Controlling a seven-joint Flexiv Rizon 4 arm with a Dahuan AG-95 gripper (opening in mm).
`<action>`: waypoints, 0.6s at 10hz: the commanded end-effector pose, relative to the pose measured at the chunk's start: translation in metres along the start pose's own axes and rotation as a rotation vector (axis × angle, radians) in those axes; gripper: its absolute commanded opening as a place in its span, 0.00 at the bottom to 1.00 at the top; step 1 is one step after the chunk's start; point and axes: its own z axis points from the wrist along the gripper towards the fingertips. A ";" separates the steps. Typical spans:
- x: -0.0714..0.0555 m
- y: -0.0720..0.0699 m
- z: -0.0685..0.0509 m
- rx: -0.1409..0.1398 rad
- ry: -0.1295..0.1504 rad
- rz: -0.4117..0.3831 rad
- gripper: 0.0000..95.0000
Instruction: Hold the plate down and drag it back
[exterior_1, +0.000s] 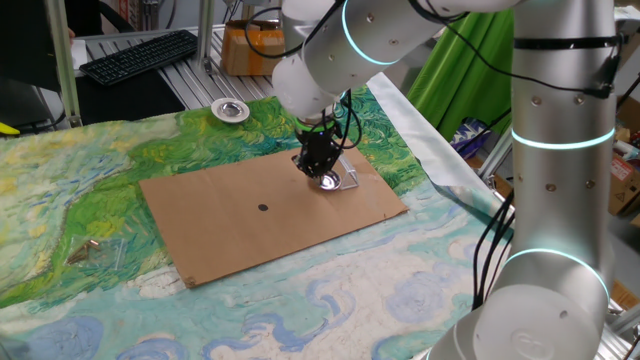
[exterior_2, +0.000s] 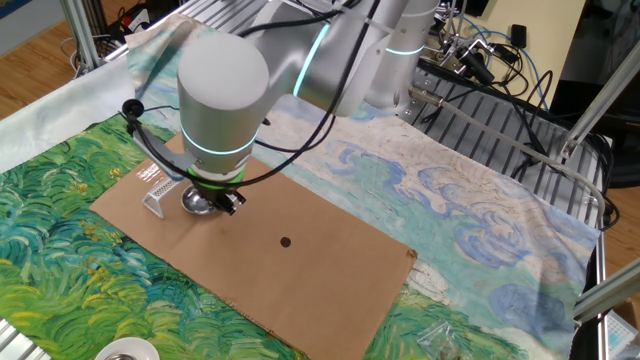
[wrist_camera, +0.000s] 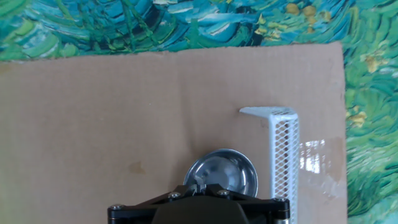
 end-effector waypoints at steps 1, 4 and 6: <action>0.003 0.008 -0.003 -0.020 0.006 0.021 0.00; 0.008 0.022 -0.006 -0.045 0.012 0.047 0.00; 0.012 0.033 -0.008 -0.072 0.017 0.067 0.00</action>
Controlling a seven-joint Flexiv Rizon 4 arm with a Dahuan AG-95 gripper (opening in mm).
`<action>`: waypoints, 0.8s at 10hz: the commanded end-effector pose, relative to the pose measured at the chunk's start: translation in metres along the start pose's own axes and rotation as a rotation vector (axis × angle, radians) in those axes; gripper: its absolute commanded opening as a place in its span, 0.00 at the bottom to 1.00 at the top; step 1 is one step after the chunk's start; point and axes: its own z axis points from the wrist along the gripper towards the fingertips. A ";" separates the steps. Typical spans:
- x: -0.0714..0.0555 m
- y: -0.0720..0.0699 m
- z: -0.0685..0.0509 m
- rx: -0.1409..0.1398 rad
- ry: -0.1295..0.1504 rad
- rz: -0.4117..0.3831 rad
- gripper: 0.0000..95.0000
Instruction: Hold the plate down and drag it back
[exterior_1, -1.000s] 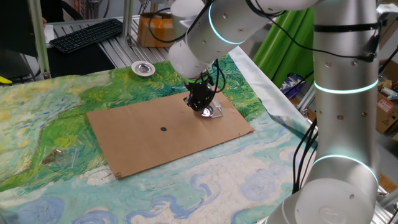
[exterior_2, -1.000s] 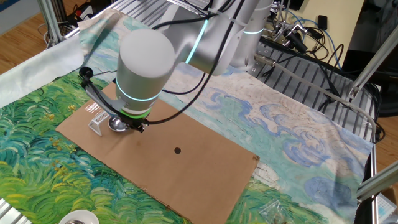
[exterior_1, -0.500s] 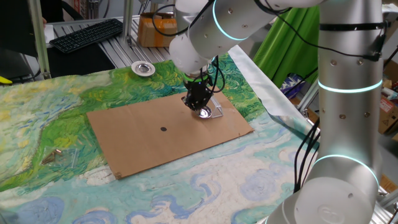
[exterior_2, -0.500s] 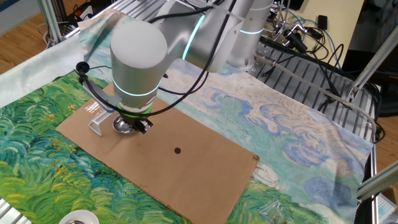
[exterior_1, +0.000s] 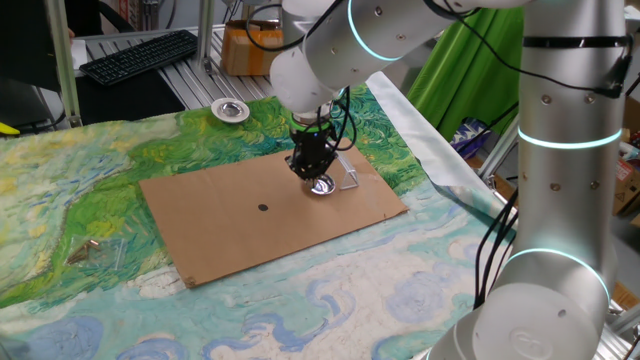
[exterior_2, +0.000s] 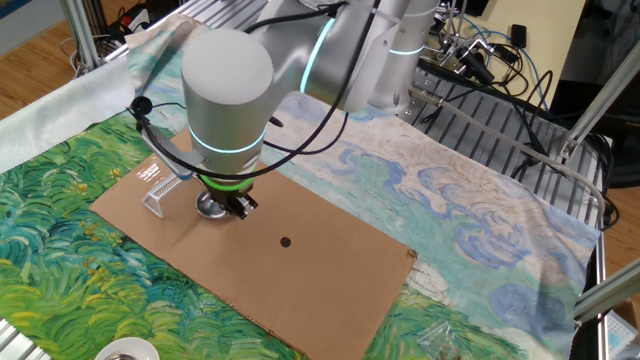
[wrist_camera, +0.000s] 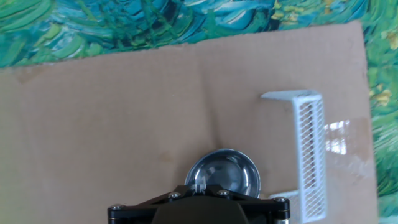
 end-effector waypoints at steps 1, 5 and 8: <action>0.005 0.011 0.000 -0.028 0.006 0.021 0.00; 0.014 0.028 0.000 -0.050 0.012 0.051 0.00; 0.023 0.042 -0.001 -0.078 0.020 0.086 0.00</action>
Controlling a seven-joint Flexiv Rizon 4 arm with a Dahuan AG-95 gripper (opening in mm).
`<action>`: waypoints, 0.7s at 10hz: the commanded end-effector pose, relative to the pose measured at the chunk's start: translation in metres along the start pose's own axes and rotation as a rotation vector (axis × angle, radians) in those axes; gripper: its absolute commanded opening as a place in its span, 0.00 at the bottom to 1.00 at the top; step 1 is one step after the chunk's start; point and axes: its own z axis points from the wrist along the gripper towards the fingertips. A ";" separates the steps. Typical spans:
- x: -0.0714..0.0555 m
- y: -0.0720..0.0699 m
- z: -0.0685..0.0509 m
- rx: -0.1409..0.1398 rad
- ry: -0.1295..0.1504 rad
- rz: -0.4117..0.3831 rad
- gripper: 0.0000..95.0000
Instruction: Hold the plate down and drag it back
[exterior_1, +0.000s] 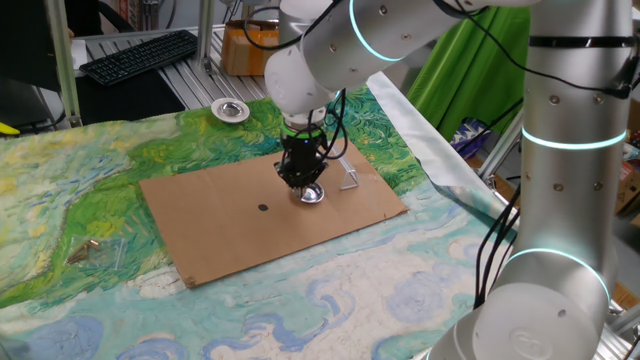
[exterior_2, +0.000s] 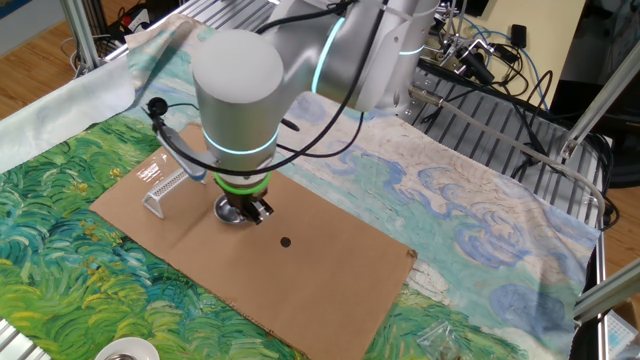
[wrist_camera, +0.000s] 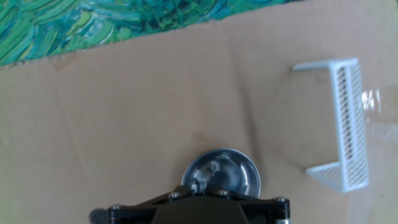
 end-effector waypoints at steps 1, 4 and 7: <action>0.005 0.008 0.000 -0.013 0.005 0.021 0.00; 0.010 0.015 0.001 -0.062 0.019 0.035 0.00; 0.013 0.024 -0.001 -0.081 0.026 0.054 0.00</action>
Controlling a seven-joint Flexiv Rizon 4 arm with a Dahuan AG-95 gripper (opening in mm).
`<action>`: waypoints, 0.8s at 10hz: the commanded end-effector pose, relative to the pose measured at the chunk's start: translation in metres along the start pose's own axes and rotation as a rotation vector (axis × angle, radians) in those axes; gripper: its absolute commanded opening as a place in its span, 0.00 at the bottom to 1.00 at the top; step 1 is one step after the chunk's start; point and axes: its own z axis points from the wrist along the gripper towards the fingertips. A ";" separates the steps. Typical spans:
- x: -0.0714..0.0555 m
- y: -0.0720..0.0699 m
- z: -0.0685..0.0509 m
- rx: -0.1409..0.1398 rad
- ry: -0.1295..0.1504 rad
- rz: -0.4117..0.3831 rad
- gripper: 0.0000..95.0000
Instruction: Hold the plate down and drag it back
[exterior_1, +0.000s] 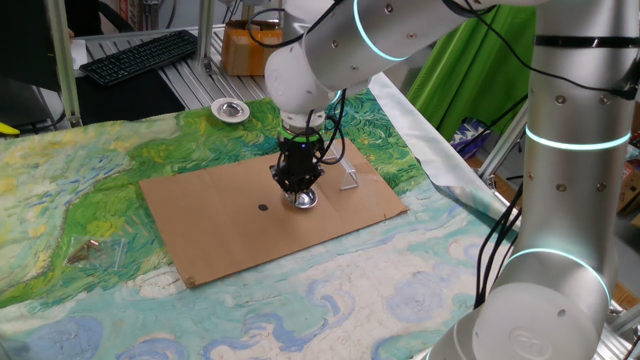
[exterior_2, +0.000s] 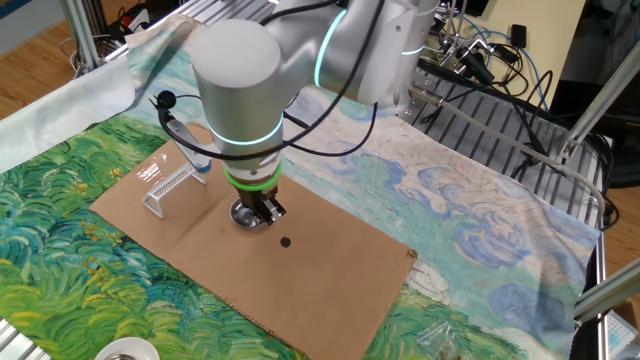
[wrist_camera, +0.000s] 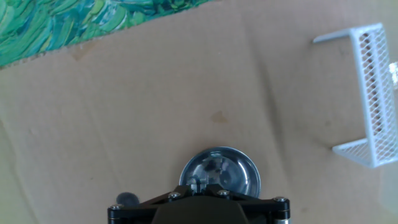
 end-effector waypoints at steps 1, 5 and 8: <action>0.001 0.003 -0.002 -0.004 0.003 0.002 0.00; 0.001 0.004 -0.003 -0.002 0.000 0.006 0.00; 0.001 0.003 -0.004 0.002 -0.016 -0.009 0.00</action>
